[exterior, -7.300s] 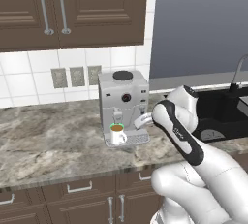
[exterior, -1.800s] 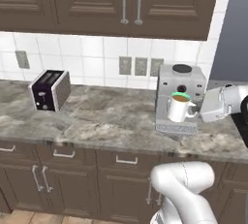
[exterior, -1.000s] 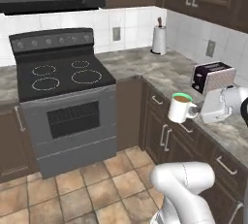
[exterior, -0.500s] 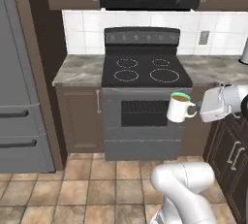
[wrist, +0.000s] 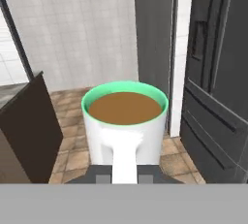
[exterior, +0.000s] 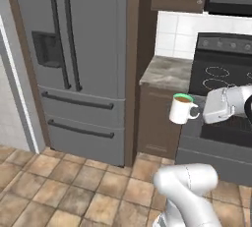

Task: Pick up the brewed coffee from the coffee machine and place it next to the breakfast plate on the dining counter.

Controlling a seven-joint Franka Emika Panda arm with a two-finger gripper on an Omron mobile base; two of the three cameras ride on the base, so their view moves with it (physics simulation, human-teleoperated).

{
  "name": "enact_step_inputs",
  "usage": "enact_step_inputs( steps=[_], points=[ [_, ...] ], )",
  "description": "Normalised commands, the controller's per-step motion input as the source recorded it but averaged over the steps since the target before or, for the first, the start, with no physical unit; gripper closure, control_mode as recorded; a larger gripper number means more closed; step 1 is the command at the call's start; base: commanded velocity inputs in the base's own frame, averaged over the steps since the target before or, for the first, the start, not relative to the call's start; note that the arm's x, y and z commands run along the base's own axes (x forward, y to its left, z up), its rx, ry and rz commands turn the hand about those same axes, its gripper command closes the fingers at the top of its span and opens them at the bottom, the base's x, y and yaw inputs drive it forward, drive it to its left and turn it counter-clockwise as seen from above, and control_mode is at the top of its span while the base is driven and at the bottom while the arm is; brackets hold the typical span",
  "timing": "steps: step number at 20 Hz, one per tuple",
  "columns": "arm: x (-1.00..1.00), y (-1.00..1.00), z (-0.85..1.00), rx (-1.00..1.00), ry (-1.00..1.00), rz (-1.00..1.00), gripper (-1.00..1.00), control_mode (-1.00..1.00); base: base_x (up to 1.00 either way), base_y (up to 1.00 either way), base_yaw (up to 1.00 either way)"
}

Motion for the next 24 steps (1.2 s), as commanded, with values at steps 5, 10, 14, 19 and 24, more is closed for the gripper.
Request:
enact_step_inputs(
  steps=[5, 10, 14, 19, 24],
  points=[
    [0.0, 0.0, 0.0, 0.0, 0.0, 0.0, 1.0, 1.0, 0.62, 0.75, 0.53],
    [0.0, 0.0, 0.0, 0.0, 0.0, 0.0, 1.0, 1.0, 0.8, 0.75, 0.47],
    [0.0, 0.0, 0.0, 0.0, 0.0, 0.0, 1.0, 1.0, 0.95, 0.65, 0.44],
    [0.0, 0.0, 0.0, 0.0, 0.0, 0.0, 1.0, 1.0, 1.0, 0.64, 0.41],
    [0.0, 0.0, 0.0, 0.0, 0.0, 0.0, 1.0, 1.0, 1.0, 0.63, 0.42]
  ],
)
